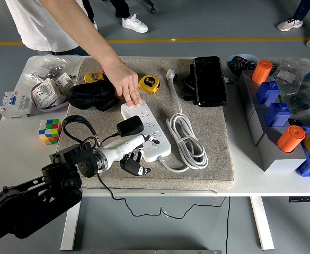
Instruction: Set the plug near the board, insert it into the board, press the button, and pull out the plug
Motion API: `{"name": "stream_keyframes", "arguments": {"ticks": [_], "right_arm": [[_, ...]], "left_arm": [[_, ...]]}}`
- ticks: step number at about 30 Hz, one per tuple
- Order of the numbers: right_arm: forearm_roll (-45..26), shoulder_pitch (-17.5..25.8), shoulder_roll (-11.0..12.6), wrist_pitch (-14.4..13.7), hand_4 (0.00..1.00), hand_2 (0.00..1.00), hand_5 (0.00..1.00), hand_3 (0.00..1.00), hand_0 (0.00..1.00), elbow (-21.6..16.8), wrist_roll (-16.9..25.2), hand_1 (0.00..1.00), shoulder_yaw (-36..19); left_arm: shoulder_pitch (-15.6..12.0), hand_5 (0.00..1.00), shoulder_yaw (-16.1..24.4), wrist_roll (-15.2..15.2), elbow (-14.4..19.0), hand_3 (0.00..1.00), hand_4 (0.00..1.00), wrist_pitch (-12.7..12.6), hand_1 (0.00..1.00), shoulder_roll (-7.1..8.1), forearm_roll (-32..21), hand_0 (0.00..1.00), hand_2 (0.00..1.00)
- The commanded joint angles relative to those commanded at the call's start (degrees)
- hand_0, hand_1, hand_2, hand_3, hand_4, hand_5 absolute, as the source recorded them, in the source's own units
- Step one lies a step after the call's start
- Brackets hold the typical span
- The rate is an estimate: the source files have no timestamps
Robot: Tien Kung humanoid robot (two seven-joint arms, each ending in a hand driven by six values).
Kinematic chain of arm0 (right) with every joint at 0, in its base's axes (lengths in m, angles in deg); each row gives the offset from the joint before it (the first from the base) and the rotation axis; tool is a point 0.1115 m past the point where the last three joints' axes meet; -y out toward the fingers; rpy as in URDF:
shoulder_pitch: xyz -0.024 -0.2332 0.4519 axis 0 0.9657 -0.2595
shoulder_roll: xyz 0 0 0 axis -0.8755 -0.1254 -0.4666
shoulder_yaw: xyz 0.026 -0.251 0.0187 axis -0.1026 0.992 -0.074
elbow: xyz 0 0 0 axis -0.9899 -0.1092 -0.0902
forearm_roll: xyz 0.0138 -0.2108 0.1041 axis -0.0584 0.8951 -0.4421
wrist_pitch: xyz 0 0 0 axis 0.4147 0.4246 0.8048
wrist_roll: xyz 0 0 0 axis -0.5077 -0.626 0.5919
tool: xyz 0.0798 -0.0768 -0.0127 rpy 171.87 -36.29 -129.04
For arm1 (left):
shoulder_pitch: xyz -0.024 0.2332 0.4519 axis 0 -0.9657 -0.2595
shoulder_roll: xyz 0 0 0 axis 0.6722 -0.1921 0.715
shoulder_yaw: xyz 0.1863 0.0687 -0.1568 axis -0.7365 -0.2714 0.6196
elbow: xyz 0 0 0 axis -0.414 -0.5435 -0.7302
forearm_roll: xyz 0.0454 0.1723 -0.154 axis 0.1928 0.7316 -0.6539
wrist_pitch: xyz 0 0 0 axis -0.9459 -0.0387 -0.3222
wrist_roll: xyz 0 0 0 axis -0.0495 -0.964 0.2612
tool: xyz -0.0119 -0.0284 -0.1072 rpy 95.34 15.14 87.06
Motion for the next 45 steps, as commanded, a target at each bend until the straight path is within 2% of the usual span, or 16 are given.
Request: {"name": "stream_keyframes", "arguments": {"ticks": [14, 37, 43, 45], "right_arm": [[0.0, -0.2, 0.3, 0.0, 0.788, 0.603, 0.502, 0.503, 0.594, -0.1, 0.0, 0.646, 0.4], [0.1, 0.0, 0.1, 0.0, 0.788, 0.603, 0.504, 0.502, 0.594, -0.1, 0.1, 0.646, 0.1], [0.1, 0.0, 0.0, -0.1, 0.788, 0.602, 0.504, 0.502, 0.594, -0.1, 0.1, 0.645, -0.1], [0.1, 0.0, 0.0, 0.0, 0.788, 0.602, 0.504, 0.502, 0.594, 0.0, 0.1, 0.645, -0.1]], "left_arm": [[1.3, 0.002, -0.7, -0.5, -3.2, 0.878, 0.789, 0.7, 0.102, -1.12, 0.7, 0.042, 0.168], [1.8, 0.002, -1.9, -2.0, -4.0, 0.85, 0.789, 2.5, 0.103, -0.94, 0.3, 0.042, 0.169], [1.6, 0.002, -1.0, -1.2, -3.8, 0.852, 0.787, 2.1, 0.103, -0.92, 0.4, 0.042, 0.169], [1.5, 0.002, -0.2, 0.1, -3.6, 0.852, 0.787, 1.2, 0.103, -0.87, 0.3, 0.042, 0.169]]}}
